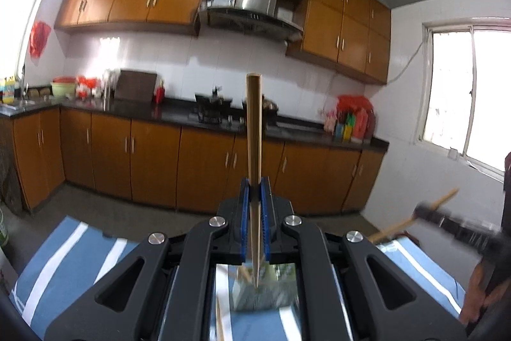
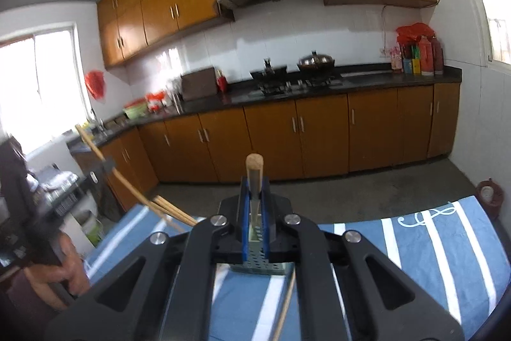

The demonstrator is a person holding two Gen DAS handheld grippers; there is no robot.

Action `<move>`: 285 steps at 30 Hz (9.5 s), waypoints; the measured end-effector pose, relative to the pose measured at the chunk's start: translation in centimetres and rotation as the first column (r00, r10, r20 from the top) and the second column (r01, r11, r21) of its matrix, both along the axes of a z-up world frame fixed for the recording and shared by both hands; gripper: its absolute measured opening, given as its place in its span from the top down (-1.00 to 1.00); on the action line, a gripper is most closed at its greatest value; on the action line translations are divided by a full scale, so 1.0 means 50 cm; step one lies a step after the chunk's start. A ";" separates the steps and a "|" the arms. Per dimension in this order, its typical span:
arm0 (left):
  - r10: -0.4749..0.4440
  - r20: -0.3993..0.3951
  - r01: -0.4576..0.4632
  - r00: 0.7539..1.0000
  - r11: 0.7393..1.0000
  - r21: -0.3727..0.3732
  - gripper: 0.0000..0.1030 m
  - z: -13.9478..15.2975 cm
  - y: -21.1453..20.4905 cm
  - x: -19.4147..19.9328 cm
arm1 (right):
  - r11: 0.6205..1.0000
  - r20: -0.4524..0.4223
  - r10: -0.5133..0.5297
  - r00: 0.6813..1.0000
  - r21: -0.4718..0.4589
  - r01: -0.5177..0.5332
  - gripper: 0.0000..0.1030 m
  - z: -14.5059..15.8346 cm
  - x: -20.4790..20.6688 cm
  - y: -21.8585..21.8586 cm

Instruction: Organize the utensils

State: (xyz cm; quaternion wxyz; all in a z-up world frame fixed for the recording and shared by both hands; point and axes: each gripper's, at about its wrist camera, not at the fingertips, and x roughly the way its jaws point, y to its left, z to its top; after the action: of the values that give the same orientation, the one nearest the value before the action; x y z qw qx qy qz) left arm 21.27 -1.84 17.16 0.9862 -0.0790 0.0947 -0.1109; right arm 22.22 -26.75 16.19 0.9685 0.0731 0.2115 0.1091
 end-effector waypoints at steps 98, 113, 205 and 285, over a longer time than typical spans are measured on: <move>0.019 -0.616 0.143 0.787 0.967 0.213 0.75 -0.526 -0.040 -0.044 | 0.974 -0.417 -0.218 0.882 -0.151 0.169 0.85 -0.553 0.009 -0.015; 0.113 -0.619 -0.006 0.777 0.985 0.173 0.85 -0.523 0.055 0.035 | 0.974 -0.415 -0.221 0.883 -0.146 0.176 0.84 -0.553 0.030 -0.022; -0.056 -0.115 0.063 0.992 0.996 0.058 0.85 -0.052 0.033 -0.061 | 0.997 0.161 0.018 0.987 0.075 -0.030 0.85 -0.010 -0.126 -0.007; 0.171 0.057 -0.180 0.984 0.953 0.244 -0.97 -0.135 0.055 -0.209 | 0.987 0.197 -0.124 0.973 -0.071 0.141 -0.92 -0.120 -0.204 0.072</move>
State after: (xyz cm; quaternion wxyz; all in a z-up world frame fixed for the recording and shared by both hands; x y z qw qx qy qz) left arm 10.82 0.89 10.43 0.9957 0.0389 0.0832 -0.0115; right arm 12.00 -23.16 10.20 0.9917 0.0350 0.1163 0.0416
